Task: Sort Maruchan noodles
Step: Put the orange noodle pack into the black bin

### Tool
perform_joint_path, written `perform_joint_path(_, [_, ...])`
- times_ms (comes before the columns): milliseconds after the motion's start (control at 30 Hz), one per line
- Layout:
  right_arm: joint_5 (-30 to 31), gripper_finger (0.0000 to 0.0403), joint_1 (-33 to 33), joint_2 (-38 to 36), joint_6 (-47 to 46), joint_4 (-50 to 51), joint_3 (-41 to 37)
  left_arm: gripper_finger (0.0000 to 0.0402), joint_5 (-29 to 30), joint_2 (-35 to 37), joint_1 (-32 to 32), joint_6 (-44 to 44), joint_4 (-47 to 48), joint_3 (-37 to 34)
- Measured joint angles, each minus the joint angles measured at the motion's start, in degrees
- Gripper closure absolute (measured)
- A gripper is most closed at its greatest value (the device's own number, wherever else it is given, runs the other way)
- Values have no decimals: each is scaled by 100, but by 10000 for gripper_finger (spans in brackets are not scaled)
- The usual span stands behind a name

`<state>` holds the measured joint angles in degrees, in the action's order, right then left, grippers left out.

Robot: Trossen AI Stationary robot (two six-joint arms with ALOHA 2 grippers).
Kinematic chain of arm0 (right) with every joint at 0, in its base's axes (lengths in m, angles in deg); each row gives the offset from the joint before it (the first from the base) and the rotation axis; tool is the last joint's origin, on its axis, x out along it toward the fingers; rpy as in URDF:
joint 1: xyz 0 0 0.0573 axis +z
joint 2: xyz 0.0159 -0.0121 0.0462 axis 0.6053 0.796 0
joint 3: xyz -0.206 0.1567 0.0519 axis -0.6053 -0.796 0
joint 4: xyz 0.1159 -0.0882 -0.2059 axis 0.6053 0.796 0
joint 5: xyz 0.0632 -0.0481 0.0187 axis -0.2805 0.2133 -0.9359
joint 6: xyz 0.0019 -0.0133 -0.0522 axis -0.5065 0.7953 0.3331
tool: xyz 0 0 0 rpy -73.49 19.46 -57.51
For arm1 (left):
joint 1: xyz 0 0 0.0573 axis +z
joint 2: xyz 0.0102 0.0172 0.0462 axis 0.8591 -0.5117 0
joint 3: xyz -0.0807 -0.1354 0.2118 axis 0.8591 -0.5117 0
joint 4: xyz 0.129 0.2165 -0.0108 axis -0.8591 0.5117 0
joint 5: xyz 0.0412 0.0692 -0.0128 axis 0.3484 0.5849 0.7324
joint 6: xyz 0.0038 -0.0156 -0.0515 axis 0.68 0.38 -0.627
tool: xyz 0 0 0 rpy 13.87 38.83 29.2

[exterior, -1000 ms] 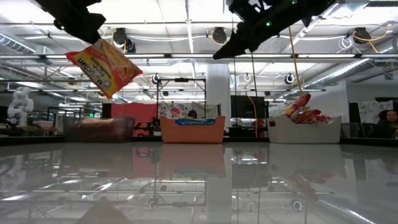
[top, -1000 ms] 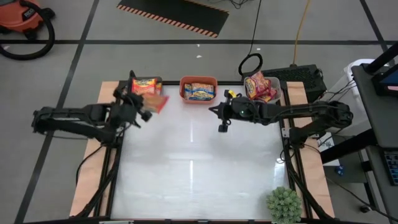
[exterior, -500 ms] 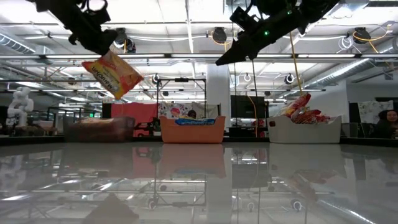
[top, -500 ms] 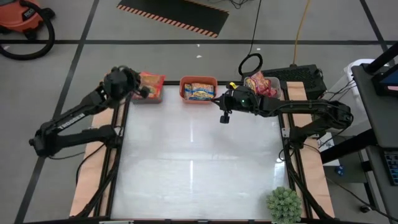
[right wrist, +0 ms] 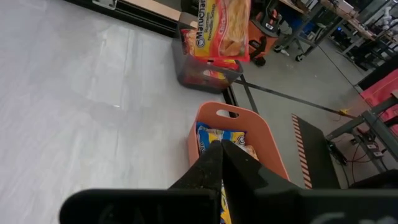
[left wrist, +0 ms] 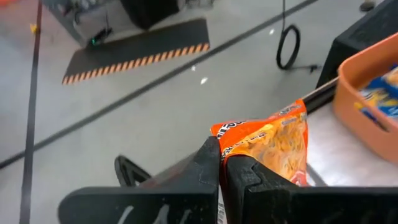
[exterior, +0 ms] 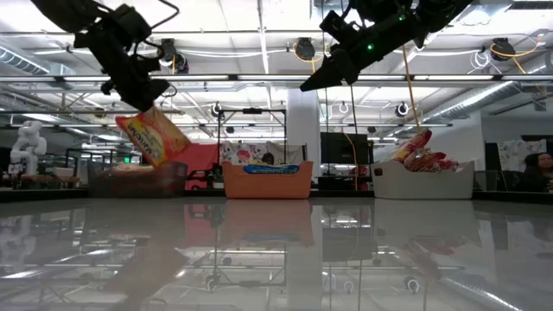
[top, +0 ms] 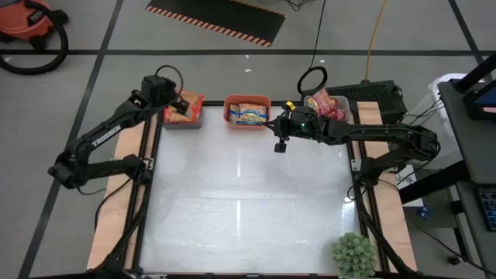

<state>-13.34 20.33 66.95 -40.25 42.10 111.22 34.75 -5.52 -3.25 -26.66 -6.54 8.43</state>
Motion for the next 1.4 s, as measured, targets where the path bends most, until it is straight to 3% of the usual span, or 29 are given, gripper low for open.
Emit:
perform_joint_path(467, [0,403,2,0,-7,0,2,395,137,-755,399,43,184,-2])
perform_joint_path(800, [0,403,2,0,-22,4,2,385,960,-1032,136,41,444,-2])
perform_joint_path(933, [0,403,2,0,-23,26,2,356,1201,-1129,60,93,489,-2])
perform_joint_path(1233, [0,403,2,0,-37,47,1,239,1298,-1129,24,38,517,-2])
perform_joint_path(1400, [-2,403,-12,2,-63,40,-80,221,1674,-1129,-104,159,540,-2])
